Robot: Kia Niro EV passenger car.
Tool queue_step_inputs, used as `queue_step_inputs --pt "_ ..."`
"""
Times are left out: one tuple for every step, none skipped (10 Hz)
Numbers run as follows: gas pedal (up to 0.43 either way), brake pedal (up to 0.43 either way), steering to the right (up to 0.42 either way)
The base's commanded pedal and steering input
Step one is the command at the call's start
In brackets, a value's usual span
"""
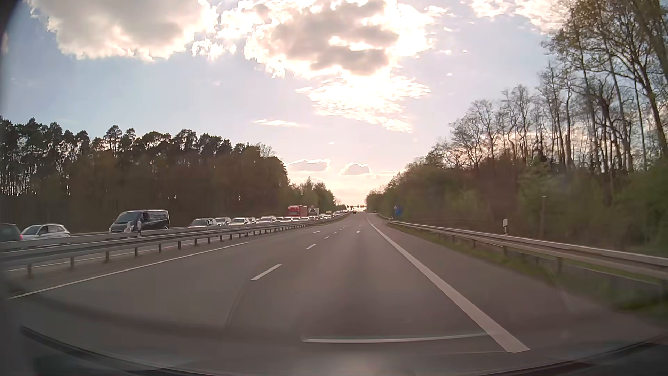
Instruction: Follow the waypoints while adhering to traffic rules and regulations
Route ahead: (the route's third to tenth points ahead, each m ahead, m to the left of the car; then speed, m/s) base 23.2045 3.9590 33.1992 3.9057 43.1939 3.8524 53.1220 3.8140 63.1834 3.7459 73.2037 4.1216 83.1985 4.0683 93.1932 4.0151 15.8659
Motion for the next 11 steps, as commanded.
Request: queue_step_inputs --pt "0.000 0.000 -0.002" --pt "0.000 0.000 -0.002" --pt "0.000 0.000 -0.002" --pt "0.000 0.000 -0.002" --pt "0.000 0.000 -0.002" --pt "0.000 0.000 -0.002" --pt "0.008 0.000 -0.002" --pt "0.008 0.000 -0.002" --pt "0.008 0.000 -0.002" --pt "0.008 0.000 -0.002" --pt "0.008 0.000 -0.002"
